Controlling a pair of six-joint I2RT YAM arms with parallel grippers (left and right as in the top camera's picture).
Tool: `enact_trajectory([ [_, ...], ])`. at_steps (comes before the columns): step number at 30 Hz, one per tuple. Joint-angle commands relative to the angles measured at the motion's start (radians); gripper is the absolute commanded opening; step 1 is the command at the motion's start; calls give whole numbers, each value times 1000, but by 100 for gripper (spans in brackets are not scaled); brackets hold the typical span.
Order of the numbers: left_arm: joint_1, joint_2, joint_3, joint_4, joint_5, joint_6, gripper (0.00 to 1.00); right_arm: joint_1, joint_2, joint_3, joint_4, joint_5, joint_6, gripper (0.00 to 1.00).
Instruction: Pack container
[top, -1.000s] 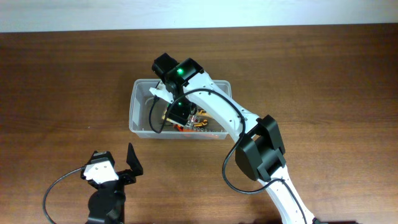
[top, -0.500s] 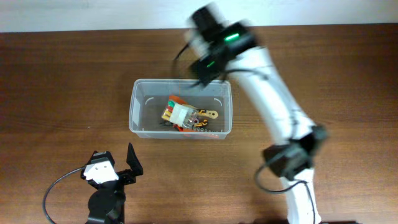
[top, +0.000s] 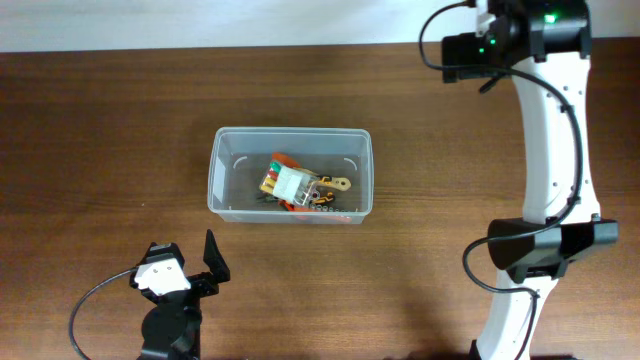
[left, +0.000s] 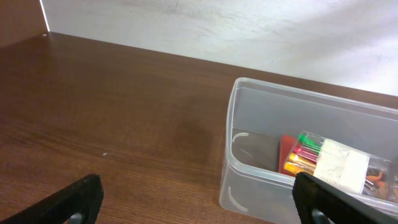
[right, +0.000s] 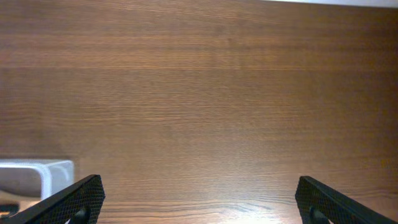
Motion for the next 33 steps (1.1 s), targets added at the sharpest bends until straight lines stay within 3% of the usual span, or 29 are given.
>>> enact_trajectory([
  [1,-4,-6,-3,-2,-3,9,99,-30,1,5,0,5,16,99],
  [21,-4,-6,-3,-2,-3,9,99,-48,-1,4,0,5,16,99],
  [33,-4,-6,-3,-2,-3,9,99,-34,-362,4,0,5,16,99],
])
